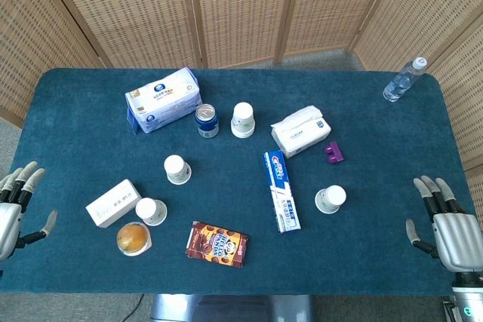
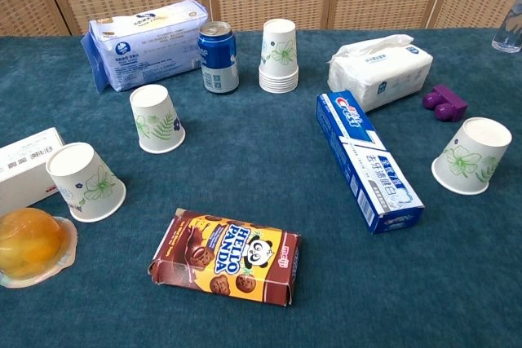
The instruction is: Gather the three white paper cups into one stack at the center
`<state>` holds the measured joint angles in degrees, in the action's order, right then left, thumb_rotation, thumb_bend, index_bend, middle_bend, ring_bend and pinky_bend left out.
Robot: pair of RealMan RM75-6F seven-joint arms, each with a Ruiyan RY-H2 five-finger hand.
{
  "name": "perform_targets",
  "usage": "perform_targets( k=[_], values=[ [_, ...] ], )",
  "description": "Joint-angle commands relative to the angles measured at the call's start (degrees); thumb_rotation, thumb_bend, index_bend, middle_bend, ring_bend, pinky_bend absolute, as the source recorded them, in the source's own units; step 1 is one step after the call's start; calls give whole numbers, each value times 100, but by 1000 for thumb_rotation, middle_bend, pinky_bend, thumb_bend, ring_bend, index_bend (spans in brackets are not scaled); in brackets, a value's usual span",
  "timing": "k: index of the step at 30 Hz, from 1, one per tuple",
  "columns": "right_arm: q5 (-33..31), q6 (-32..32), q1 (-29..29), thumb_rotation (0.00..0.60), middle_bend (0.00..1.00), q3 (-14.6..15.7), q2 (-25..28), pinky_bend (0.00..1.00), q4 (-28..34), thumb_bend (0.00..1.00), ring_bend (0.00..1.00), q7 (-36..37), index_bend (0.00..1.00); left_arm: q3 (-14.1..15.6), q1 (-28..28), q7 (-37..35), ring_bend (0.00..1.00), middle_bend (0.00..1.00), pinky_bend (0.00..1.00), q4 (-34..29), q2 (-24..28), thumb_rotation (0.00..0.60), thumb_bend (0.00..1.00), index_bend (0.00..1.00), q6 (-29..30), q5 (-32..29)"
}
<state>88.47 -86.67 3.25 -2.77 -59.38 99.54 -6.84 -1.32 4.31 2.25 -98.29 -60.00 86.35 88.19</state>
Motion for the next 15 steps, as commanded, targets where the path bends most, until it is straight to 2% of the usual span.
perform_targets(
  k=[1, 15],
  values=[
    [-3, 12, 10, 445, 65, -6, -14, 437, -14, 526, 38, 10, 0, 5, 8, -3, 36, 57, 113, -4, -3, 357, 465, 50, -24, -5],
    [69, 9, -3, 445, 65, 39, -48, 437, -83, 525, 38, 160, 0, 57, 0, 49, 32, 47, 113, -121, 87, 360, 466, 36, -75, 7]
  ],
)
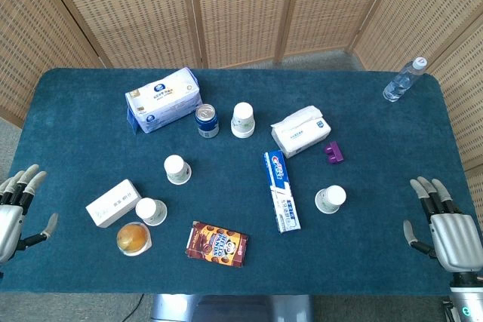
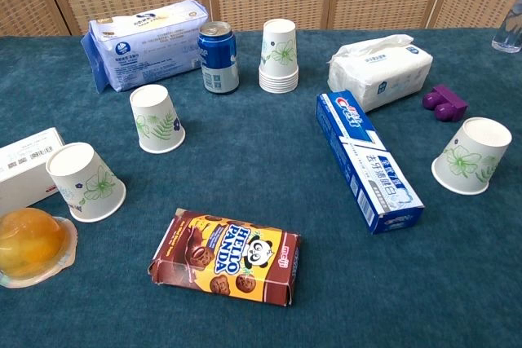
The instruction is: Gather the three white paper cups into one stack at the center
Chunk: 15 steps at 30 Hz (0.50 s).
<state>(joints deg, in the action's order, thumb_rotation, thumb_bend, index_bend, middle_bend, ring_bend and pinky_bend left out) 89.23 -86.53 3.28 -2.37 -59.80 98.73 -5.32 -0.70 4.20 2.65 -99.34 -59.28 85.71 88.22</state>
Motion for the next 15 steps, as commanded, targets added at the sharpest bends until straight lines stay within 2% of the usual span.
perform_targets(
  k=[1, 9, 15],
  values=[
    [-15, -3, -9, 444, 65, -1, -13, 437, -1, 525, 38, 20, 0, -5, 25, 24, 29, 45, 113, -39, 31, 358, 466, 33, -37, 2],
    [-30, 362, 149, 446, 1, 47, 29, 430, 87, 527, 1, 317, 0, -43, 69, -10, 17, 36, 112, -89, 33, 361, 465, 20, -17, 64],
    [-94, 1162, 494, 440, 0, 172, 178, 317, 394, 529, 0, 447, 0, -57, 54, -49, 17, 35, 112, -137, 100, 360, 465, 13, 51, 96]
  ],
)
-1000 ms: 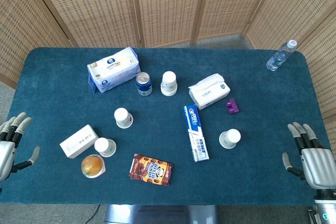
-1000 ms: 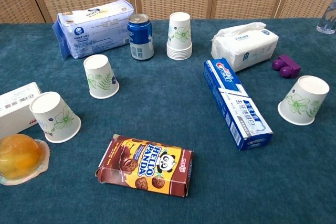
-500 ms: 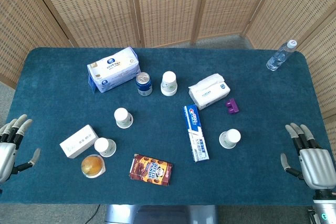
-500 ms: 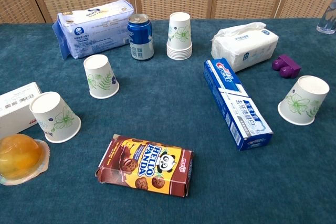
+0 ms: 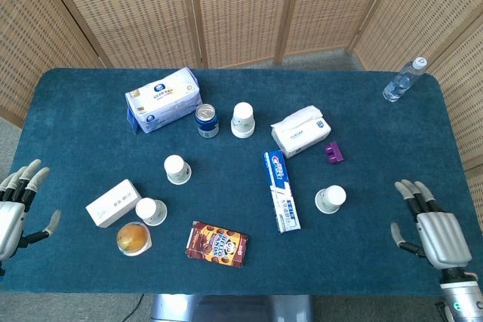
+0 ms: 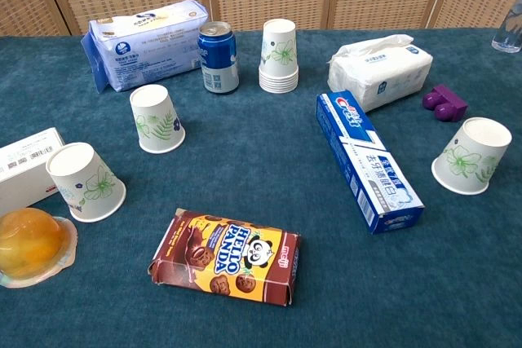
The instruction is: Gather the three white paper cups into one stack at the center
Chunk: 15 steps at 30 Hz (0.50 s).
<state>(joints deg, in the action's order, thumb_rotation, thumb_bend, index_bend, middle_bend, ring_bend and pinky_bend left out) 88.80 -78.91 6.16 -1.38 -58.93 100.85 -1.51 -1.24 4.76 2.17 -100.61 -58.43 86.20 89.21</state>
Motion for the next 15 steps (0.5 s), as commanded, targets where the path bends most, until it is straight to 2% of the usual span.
perform_targets(
  k=[1, 5, 10, 15],
  values=[
    [-76, 548, 286, 438, 0, 76, 105, 313, 230, 529, 0, 46, 0, -4, 0, -4, 17, 35, 112, -16, 28, 360, 465, 12, 0, -7],
    [-170, 919, 527, 433, 0, 38, 49, 313, 318, 520, 0, -195, 0, -10, -3, -38, 16, 35, 112, -26, 52, 357, 465, 9, 12, -9],
    [-479, 1332, 837, 391, 0, -104, -52, 266, 436, 423, 0, -536, 0, -9, -22, -147, 16, 35, 112, -59, 101, 356, 466, 8, 108, 91],
    [-636, 1473, 1053, 395, 0, -254, -205, 264, 392, 414, 0, -652, 0, 7, -56, -170, 16, 35, 112, -89, 145, 354, 465, 8, 173, 138]
  ],
)
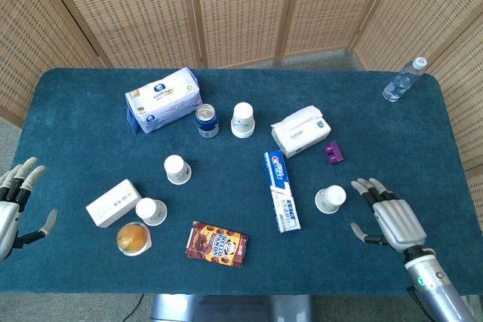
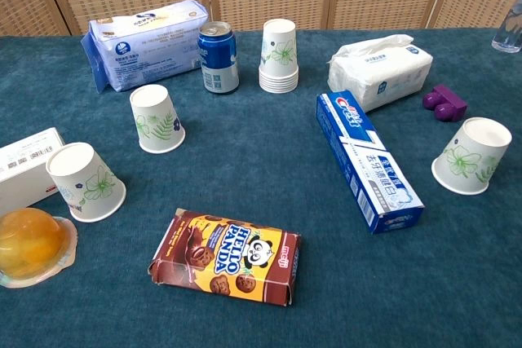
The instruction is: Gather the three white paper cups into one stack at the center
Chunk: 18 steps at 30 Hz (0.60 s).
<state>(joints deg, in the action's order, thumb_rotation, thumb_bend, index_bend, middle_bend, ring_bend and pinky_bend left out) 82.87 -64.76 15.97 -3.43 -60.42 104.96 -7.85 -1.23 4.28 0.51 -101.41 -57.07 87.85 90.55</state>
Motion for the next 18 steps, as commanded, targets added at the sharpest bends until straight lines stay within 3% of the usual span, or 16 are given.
perform_targets(
  k=[1, 18],
  values=[
    [-81, 110, 123, 398, 0, -74, -79, 264, -40, 415, 0, -8, 0, 12, -17, -3, 16, 35, 112, -20, 19, 355, 465, 8, 14, 7],
    [-485, 757, 683, 408, 0, -142, -432, 266, -316, 414, 0, -34, 0, -1, -32, -3, 14, 35, 111, -95, 79, 357, 465, 5, 22, -24]
  ],
)
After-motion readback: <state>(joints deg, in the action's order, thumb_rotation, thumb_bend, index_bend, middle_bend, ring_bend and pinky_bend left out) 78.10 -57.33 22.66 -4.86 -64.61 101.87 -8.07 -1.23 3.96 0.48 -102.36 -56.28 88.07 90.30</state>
